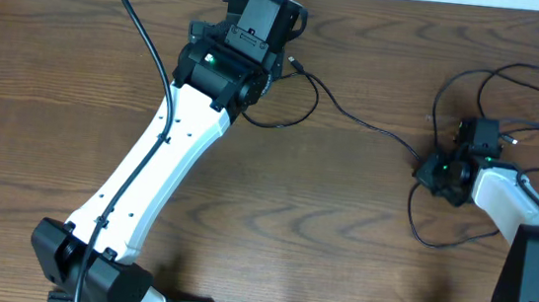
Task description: Untangle cables
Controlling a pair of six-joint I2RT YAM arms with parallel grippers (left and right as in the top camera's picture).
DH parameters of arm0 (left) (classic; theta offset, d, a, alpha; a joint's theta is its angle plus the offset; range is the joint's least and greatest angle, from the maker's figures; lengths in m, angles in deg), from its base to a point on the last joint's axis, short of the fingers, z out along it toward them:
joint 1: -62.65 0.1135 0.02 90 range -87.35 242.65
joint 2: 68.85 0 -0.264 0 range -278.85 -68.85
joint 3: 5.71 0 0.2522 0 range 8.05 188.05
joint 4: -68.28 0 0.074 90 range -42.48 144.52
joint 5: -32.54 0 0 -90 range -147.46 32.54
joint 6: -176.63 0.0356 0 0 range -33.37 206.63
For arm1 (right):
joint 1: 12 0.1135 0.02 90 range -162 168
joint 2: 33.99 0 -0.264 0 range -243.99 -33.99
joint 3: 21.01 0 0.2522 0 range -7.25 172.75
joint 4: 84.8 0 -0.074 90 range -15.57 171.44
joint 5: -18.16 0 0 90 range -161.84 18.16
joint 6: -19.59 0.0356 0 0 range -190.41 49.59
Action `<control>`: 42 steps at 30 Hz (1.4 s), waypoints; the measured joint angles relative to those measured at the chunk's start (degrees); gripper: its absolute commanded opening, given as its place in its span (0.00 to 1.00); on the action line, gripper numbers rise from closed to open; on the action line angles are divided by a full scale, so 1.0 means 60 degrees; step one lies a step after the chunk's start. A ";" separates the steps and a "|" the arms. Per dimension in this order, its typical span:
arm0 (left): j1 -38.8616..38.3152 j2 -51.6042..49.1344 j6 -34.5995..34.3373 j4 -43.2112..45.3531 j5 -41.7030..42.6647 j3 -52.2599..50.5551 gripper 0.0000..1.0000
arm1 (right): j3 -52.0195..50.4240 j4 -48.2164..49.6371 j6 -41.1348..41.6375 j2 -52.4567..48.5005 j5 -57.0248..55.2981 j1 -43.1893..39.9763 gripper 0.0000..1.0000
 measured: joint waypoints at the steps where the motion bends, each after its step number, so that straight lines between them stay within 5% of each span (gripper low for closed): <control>1: 0.0000 0.0000 -0.0004 0.0000 0.0000 0.0000 0.95 | 0.0208 -0.0011 0.0007 -0.0058 0.0044 0.0000 0.01; 11: 0.0000 0.0000 0.0000 0.0000 0.0000 0.0000 0.95 | 0.2295 0.2273 0.0313 -0.0102 -0.0321 0.0000 0.02; 25: 0.0000 0.0000 0.0000 0.0000 0.0000 0.0000 0.95 | 0.2408 0.6794 -0.0532 -0.0102 -0.5176 -0.0572 0.01; 42: 0.0000 0.0000 0.0000 0.0000 0.0000 0.0000 0.95 | 0.2408 0.6659 -0.2779 -0.0623 -0.6524 -0.3530 0.01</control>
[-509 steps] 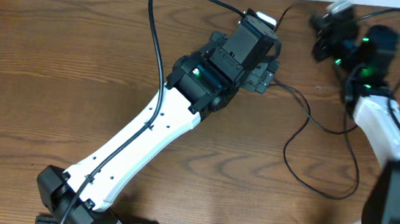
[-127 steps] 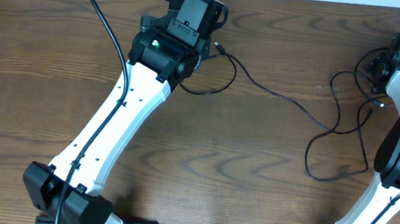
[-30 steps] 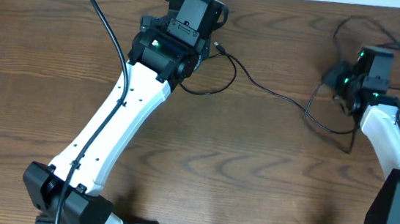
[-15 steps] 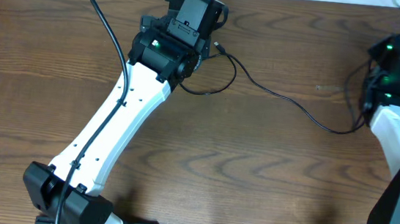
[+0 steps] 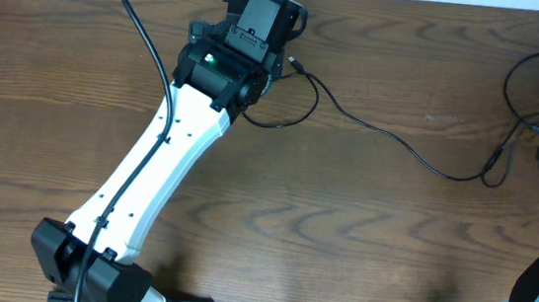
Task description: Untangle cables
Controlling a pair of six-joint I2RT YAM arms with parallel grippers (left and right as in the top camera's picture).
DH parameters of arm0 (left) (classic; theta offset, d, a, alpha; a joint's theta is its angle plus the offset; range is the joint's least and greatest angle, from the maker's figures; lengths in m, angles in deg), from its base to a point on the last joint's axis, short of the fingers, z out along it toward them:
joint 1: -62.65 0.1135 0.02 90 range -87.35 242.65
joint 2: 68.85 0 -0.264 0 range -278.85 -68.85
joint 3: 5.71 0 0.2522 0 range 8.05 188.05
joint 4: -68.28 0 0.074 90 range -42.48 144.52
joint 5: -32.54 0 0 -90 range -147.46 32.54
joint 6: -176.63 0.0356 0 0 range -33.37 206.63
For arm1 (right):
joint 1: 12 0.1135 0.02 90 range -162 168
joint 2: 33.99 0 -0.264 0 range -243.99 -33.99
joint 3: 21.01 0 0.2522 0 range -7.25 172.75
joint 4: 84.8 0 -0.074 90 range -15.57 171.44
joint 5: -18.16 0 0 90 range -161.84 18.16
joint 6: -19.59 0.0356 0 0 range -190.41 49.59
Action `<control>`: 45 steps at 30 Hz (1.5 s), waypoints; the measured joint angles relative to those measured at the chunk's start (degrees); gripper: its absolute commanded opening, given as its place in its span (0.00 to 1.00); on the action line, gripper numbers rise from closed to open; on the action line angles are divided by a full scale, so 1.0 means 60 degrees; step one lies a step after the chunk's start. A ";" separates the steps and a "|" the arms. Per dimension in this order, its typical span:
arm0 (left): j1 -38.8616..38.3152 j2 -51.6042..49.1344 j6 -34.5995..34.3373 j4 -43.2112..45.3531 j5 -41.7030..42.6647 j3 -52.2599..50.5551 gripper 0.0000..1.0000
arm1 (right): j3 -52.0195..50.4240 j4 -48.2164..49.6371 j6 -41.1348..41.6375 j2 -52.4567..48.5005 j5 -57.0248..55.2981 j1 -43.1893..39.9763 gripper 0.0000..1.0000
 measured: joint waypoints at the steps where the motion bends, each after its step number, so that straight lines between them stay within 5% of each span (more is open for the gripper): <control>1: 0.0000 0.0000 0.0000 0.0000 0.0000 0.0000 0.95 | 0.0000 -0.0102 -0.0098 -0.0066 -0.0025 -0.0120 0.01; 7: 0.0000 0.0000 0.0000 0.0000 0.0000 0.0000 0.95 | 0.0004 -0.1253 -0.0346 -0.0393 -0.0127 -0.0805 0.08; 11: 0.0000 0.0000 0.0000 0.0000 0.0000 0.0000 0.95 | 0.0004 -0.2095 -0.0095 -0.0568 -0.0117 -0.1158 0.27; 15: 0.0000 0.0000 0.0000 0.0000 0.0000 0.0000 0.95 | 0.0004 -0.2878 0.0423 -0.0801 -0.0066 -0.1392 0.57; 23: 0.0000 0.0000 0.0000 0.0000 0.0000 0.0000 0.95 | 0.0004 -0.3005 0.0790 -0.0845 0.1432 -0.1424 0.81; 26: 0.0000 0.0000 0.0000 0.0000 0.0000 0.0000 0.95 | 0.0004 -0.2936 0.0863 -0.0710 0.2834 -0.1424 0.98; 34: 0.0000 0.0000 0.0000 0.0000 0.0000 0.0000 0.95 | 0.0004 -0.2739 0.0867 -0.0076 0.6047 -0.0947 0.99; 45: 0.0000 0.0000 0.0000 0.0000 0.0000 0.0000 0.95 | 0.0004 -0.3020 0.0211 -0.0018 0.7184 0.1129 0.99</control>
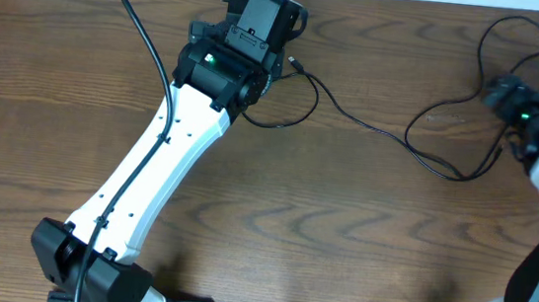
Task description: Untangle cables
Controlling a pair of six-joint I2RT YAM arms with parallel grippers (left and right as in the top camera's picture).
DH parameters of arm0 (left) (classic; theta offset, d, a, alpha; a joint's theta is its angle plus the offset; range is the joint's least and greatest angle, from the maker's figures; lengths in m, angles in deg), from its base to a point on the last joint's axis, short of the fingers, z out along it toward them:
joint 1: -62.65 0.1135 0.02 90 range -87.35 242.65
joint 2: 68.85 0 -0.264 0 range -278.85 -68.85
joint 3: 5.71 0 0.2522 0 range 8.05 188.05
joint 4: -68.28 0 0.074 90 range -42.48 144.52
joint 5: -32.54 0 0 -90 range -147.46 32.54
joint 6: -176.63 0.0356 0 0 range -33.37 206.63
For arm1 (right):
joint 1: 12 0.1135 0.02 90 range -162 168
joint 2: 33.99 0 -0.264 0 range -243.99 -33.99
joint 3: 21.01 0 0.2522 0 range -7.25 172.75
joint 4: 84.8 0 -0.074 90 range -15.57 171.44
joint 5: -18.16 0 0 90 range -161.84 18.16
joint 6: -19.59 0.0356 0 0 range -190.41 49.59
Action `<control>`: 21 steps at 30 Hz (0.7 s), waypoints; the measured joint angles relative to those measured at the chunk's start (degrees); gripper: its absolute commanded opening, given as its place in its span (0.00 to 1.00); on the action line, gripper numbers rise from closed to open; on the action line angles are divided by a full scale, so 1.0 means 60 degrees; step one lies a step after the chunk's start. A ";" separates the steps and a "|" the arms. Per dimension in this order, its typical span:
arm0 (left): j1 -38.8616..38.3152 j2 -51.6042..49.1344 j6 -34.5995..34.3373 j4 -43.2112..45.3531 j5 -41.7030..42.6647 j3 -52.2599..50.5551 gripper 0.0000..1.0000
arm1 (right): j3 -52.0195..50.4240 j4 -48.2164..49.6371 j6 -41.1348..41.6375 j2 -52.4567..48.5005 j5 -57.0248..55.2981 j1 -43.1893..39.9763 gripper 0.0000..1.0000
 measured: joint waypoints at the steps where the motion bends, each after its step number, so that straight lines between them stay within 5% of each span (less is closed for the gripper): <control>1: 0.0000 0.0000 0.0000 0.0000 0.0000 0.0000 0.95 | 0.0000 -0.0164 -0.0106 0.0015 0.0033 0.0277 0.99; 21: 0.0000 0.0000 0.0000 0.0000 0.0000 0.0000 0.95 | 0.0004 -0.5093 -0.1315 0.0051 -0.0240 0.2550 0.99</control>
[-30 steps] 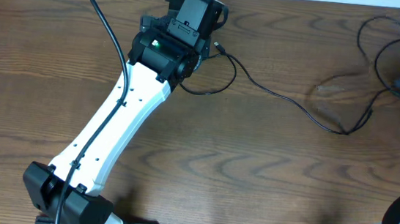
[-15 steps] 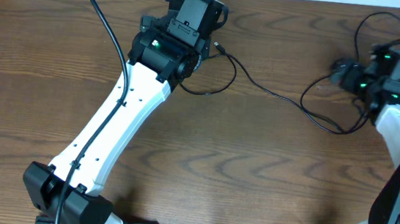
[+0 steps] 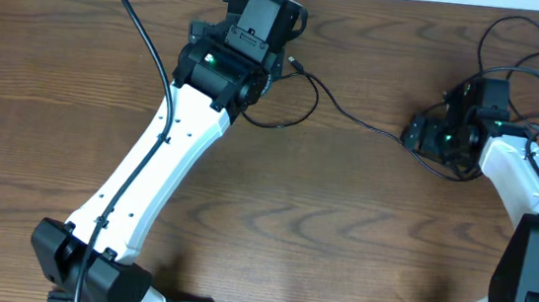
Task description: Untangle cables
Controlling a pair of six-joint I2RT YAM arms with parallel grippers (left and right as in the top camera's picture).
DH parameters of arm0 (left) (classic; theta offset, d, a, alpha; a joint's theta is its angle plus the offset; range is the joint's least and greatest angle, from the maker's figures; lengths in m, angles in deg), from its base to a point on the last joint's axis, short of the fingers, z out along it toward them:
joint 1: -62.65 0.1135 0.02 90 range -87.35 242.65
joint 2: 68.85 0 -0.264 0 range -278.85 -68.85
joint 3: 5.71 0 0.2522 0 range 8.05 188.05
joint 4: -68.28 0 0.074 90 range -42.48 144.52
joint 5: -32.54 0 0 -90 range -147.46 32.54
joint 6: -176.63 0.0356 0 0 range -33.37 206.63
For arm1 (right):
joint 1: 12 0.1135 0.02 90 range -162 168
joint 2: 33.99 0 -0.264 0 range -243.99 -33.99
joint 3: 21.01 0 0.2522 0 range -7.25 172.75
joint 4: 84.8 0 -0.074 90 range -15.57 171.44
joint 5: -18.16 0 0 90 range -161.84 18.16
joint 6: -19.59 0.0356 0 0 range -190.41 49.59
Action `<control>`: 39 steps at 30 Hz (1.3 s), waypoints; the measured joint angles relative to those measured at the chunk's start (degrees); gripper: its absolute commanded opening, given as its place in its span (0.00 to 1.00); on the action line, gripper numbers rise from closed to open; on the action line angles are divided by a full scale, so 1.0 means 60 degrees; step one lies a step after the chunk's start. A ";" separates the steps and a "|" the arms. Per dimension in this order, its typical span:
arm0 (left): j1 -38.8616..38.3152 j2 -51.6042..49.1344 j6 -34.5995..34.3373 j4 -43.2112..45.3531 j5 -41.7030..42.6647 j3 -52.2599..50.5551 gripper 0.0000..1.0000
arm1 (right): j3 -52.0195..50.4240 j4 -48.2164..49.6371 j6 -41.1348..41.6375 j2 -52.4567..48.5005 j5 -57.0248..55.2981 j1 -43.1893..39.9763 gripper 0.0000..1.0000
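A thin black cable (image 3: 352,117) lies across the brown table (image 3: 59,71). One end with a small plug (image 3: 297,66) lies beside my left gripper (image 3: 260,16) at the back, and a loop (image 3: 298,114) runs under that arm. The left fingers are hidden under the wrist housing. At the right the cable reaches my right gripper (image 3: 420,134), which sits low over it. Whether its fingers are closed on the cable does not show. Behind it several loose loops (image 3: 526,57) are piled near the right edge.
The left arm (image 3: 148,179) slants from the front left up to the back middle. The right arm (image 3: 524,185) comes in from the front right corner. A white wall edge bounds the table at the back.
My right gripper has moved left and toward the front, from the right edge to the cable's bend at the right middle. The loops now lie behind it. The left arm is unmoved.
My right gripper sat among the tangled loops at the right middle. Then it was at the far right edge with the cable drawn out after it. Then it stood further back by the edge, loops spread before it. Now it is back over the cable. The left arm stayed still.
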 measured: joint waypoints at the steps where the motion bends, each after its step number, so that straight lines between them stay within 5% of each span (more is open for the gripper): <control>1: 0.0000 0.0000 0.0000 0.0000 0.0004 0.0000 0.95 | 0.0000 -0.0208 -0.0288 0.0000 -0.0044 -0.0004 0.99; 17: 0.0000 0.0000 0.0000 0.0000 0.0000 0.0000 0.95 | -0.0029 -0.0947 -0.4430 0.0000 -0.1067 -0.0007 0.79; 20: 0.0000 0.0000 0.0000 0.0000 0.0000 0.0000 0.95 | -0.0215 -0.0809 -0.4870 0.0000 -0.1104 -0.0004 0.68; 22: 0.0000 0.0000 0.0000 0.0000 0.0000 0.0000 0.95 | -0.0441 -0.0670 -0.5140 0.0000 -0.1107 -0.0007 0.46; 24: 0.0000 0.0000 0.0000 0.0000 0.0000 0.0000 0.95 | -0.0623 -0.0474 -0.5289 0.0000 -0.1133 -0.0004 0.13; 27: 0.0000 0.0000 -0.0004 0.0000 0.0000 0.0000 0.95 | -0.0871 -0.0022 -0.5428 0.0000 -0.1169 -0.0007 0.01; 39: 0.0000 0.0000 0.0000 0.0000 0.0000 0.0000 0.95 | -0.1100 0.3931 -0.2896 0.0000 -0.1596 -0.0255 0.01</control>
